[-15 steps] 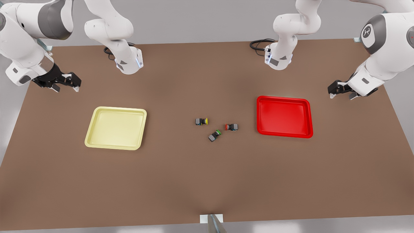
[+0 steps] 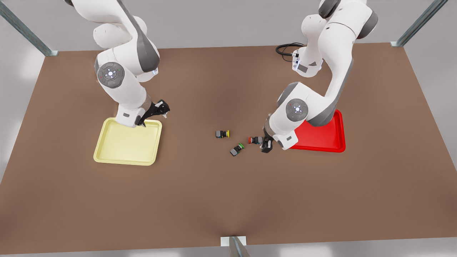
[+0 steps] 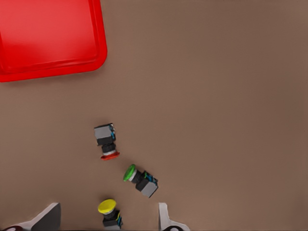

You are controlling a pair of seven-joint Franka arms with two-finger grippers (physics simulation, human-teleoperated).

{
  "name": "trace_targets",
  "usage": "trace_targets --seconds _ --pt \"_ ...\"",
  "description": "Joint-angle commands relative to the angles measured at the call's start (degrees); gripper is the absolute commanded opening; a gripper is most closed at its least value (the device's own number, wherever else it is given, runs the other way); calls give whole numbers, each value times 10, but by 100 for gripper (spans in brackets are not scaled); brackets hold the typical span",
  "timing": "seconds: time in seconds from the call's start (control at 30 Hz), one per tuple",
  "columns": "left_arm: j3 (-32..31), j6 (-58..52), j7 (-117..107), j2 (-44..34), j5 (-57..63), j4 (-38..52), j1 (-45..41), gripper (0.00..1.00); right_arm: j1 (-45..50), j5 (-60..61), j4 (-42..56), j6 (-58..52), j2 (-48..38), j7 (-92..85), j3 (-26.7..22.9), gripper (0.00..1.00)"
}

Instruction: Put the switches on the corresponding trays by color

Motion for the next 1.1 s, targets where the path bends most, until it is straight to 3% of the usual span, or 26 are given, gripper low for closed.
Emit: trace_targets --seconds 0.0,0.13,0.23,0.37,0.5,0.67,0.77,0.93,1.07 --pt "0 1 -6 11 35 7 -6 100 9 1 7 3 9 -17 6 100" --pt "1 -11 -54 42 57 4 -19 100 10 18 4 82 71 -274 66 100" --pt "0 -70 -68 26 72 -17 -23 100 43 18 9 157 128 -276 90 100" --pt "-1 -21 -69 19 92 -76 -26 100 73 -11 65 218 230 -286 108 100" --pt "18 74 -63 48 93 -93 -23 100 93 -11 46 237 242 -281 108 100" --pt "27 243 -61 -48 85 -293 29 100 92 -14 16 271 258 -280 108 100" --pt "27 247 -61 -44 76 -302 32 100 95 -72 3 292 260 -316 109 100" --pt "23 246 -64 -23 76 -302 31 100 114 -78 -80 353 232 -308 118 100" --pt "10 289 -71 -26 75 -340 25 100 115 -78 -79 359 249 -298 117 100"
